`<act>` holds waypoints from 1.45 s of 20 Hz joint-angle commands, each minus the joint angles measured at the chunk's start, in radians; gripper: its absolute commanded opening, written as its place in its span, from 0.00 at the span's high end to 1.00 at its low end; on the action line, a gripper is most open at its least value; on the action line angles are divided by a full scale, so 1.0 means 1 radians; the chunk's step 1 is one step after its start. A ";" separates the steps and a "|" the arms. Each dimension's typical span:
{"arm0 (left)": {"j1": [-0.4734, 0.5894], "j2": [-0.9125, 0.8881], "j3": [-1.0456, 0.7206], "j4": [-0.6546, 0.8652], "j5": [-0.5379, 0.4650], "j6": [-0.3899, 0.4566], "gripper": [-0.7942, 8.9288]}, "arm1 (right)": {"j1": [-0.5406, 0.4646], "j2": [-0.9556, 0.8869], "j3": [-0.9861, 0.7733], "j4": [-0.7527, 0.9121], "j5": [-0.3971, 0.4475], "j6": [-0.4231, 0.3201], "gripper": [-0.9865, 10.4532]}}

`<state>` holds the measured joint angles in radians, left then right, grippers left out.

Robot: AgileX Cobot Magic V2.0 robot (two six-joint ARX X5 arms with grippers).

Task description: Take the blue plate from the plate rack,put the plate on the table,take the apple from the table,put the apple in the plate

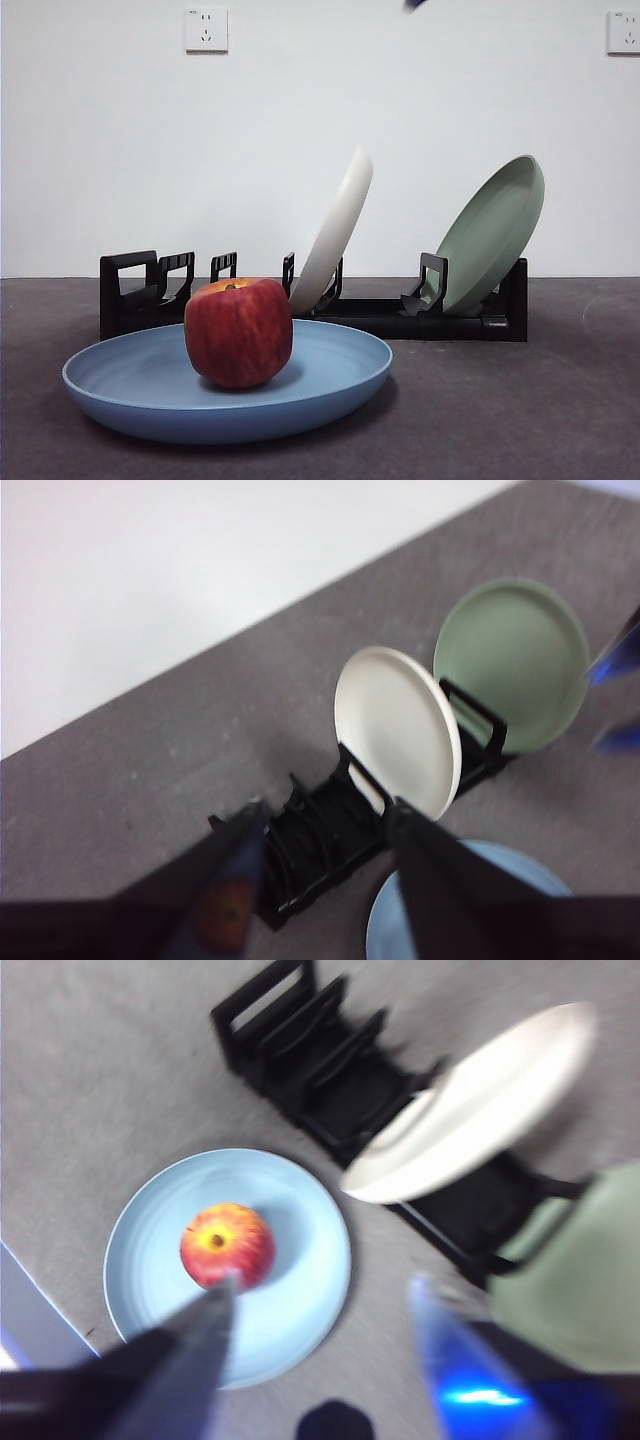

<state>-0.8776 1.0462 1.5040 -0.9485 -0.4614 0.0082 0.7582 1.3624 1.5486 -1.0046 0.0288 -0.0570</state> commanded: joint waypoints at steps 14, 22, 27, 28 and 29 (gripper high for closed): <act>0.096 -0.266 -0.665 0.406 0.248 -0.188 0.93 | -0.052 -0.489 -0.664 0.249 -0.109 0.112 0.92; 0.094 -0.322 -0.829 0.455 0.254 -0.326 0.92 | -0.052 -0.510 -0.721 0.300 -0.101 0.074 0.91; 0.094 -0.322 -0.829 0.455 0.254 -0.326 0.92 | -0.052 -0.513 -0.721 0.300 -0.101 0.074 0.91; 0.094 -0.322 -0.829 0.455 0.254 -0.326 0.92 | -0.052 -0.513 -0.721 0.300 -0.101 0.074 0.91; 0.094 -0.322 -0.829 0.455 0.254 -0.326 0.92 | -0.052 -0.513 -0.721 0.300 -0.101 0.074 0.91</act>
<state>-0.7853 0.7242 0.6750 -0.4961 -0.2096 -0.3084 0.7063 0.8524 0.8322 -0.7094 -0.0753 0.0189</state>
